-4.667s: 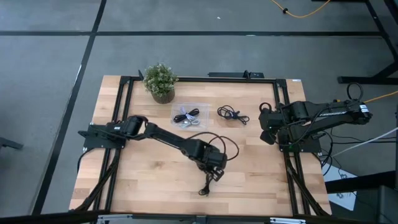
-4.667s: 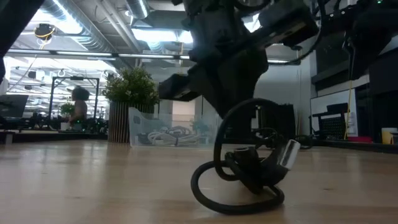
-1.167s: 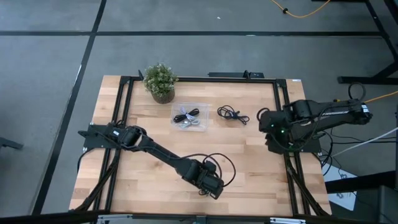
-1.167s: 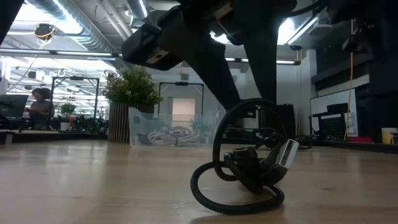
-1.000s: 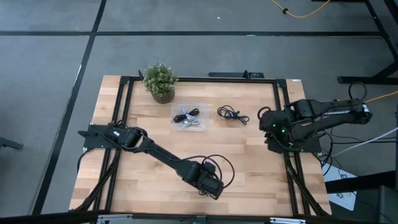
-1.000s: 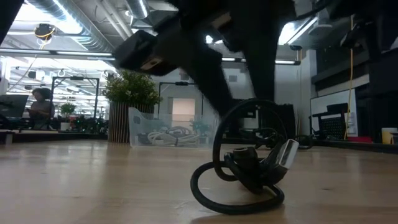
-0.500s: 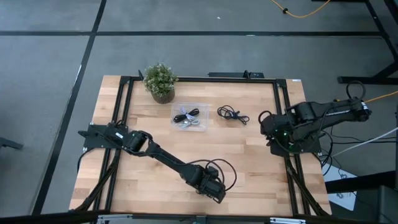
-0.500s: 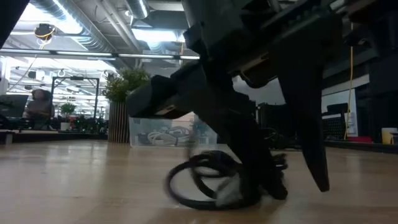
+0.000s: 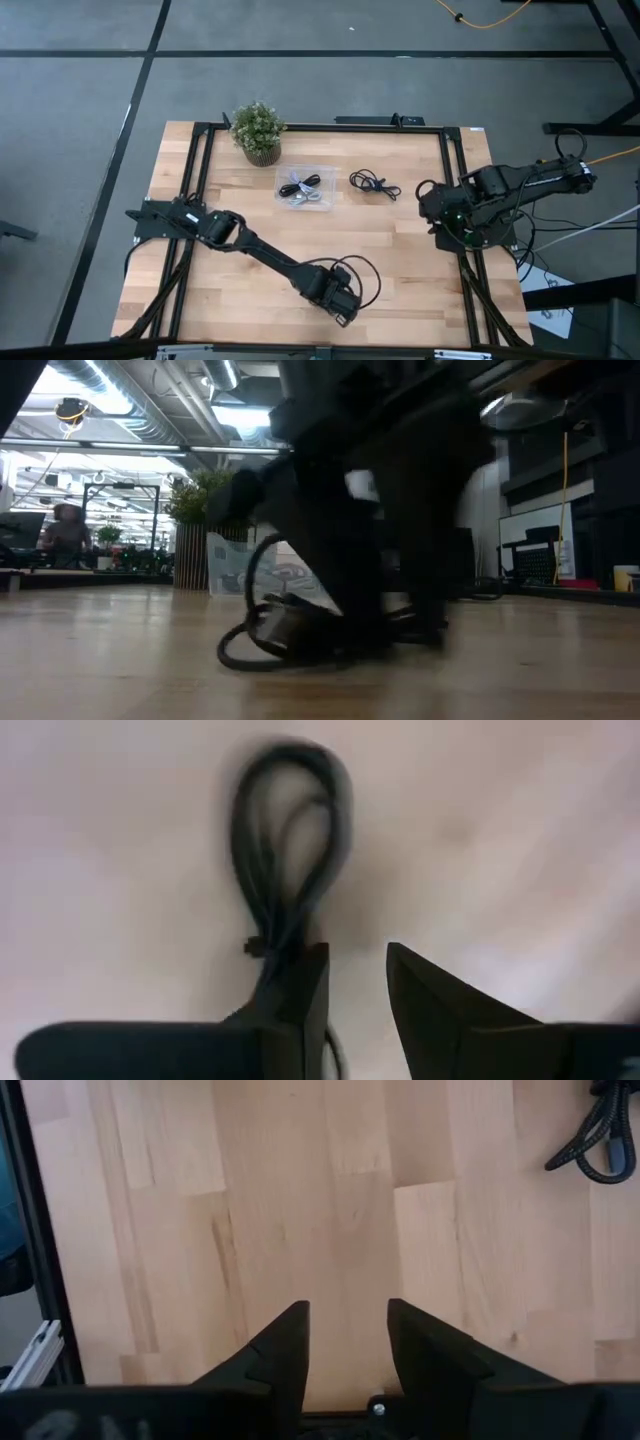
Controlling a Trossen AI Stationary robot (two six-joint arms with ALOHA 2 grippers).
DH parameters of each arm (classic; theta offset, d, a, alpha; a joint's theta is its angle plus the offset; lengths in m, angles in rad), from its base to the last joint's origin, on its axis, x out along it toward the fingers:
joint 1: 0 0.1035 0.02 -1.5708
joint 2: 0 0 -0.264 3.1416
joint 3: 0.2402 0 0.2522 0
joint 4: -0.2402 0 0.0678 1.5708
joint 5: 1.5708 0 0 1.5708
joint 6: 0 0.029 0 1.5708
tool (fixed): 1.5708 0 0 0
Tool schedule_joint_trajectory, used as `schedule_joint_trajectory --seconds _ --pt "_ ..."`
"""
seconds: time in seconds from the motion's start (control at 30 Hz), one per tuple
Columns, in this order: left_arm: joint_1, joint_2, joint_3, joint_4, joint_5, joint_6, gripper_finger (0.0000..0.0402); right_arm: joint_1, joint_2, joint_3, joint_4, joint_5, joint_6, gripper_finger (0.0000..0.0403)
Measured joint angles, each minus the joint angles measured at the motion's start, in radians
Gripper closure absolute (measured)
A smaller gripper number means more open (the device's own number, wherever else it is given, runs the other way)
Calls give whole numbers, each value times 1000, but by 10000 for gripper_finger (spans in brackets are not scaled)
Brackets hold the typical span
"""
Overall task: Pick and place USB-C Cables
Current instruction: Put the bottom black charger cable into the transparent bin
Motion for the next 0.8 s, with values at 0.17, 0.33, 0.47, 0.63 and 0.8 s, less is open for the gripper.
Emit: schedule_joint_trajectory --seconds 0.17,0.33,0.47,0.63,0.8 --pt "5 -4 90 -214 -77 6 304 0 0 0 0 4 0 261" --pt "-12 -6 145 -256 -94 27 304 0 0 0 2 4 -1 261" --pt "-14 -3 149 -268 -95 88 304 0 0 0 2 5 0 261" --pt "-14 36 149 -273 -82 167 304 0 0 0 3 5 -2 261" --pt "-8 37 149 -286 -139 188 304 0 0 0 4 5 -3 261"
